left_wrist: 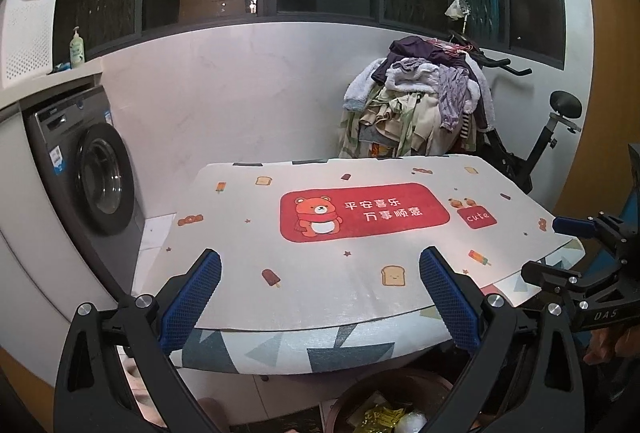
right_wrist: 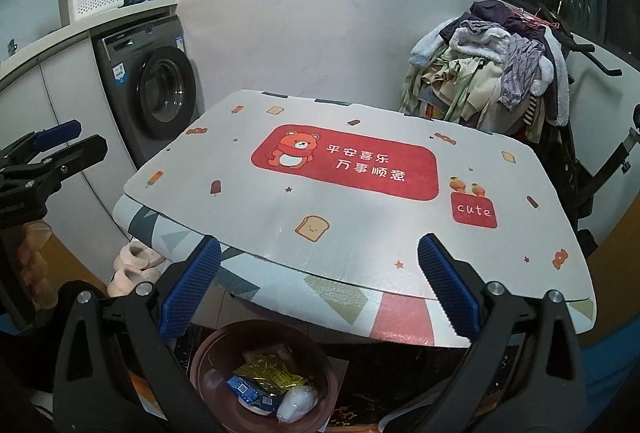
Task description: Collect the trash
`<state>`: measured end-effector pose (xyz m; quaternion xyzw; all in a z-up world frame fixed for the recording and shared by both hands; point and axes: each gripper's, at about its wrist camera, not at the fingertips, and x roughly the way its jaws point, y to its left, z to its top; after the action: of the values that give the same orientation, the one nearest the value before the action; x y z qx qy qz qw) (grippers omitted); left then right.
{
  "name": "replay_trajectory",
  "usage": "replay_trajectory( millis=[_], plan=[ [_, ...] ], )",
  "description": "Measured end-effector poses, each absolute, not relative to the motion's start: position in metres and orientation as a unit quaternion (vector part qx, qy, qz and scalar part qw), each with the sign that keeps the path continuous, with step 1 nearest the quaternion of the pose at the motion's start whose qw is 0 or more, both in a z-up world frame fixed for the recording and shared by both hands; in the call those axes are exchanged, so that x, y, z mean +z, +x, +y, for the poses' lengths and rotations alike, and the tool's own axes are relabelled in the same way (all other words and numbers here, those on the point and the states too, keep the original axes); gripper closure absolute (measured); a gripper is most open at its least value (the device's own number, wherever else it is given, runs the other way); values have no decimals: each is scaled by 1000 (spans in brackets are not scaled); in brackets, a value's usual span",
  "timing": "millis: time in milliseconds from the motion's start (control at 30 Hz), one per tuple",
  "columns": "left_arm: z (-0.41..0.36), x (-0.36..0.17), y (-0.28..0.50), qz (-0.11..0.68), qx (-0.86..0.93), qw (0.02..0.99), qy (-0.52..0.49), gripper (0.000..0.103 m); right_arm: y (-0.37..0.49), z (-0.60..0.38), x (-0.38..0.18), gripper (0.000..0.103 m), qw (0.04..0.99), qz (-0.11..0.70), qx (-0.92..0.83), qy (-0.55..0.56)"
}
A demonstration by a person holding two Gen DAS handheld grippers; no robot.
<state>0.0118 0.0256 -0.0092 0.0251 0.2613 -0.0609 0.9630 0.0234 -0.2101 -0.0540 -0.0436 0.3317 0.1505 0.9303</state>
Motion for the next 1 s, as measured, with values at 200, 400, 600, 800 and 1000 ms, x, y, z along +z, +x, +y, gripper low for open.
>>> replay_trajectory(
  millis=[200, 400, 600, 800, 1000],
  plan=[
    [25, -10, 11, 265, -63, 962, 27, 6, 21, -208, -54, 6, 931, 331, 150, -45],
    [21, -14, 10, 268, -65, 960, 38, 6, 20, -210, -51, 6, 934, 324, 144, -41],
    [15, -19, 9, 275, -69, 958, 50, 6, 19, -213, -49, 6, 937, 319, 136, -37],
    [12, -23, 8, 278, -72, 956, 56, 6, 18, -215, -47, 6, 939, 315, 132, -36],
    [10, -23, 7, 277, -72, 956, 59, 6, 19, -216, -46, 6, 940, 314, 130, -37]
  ],
)
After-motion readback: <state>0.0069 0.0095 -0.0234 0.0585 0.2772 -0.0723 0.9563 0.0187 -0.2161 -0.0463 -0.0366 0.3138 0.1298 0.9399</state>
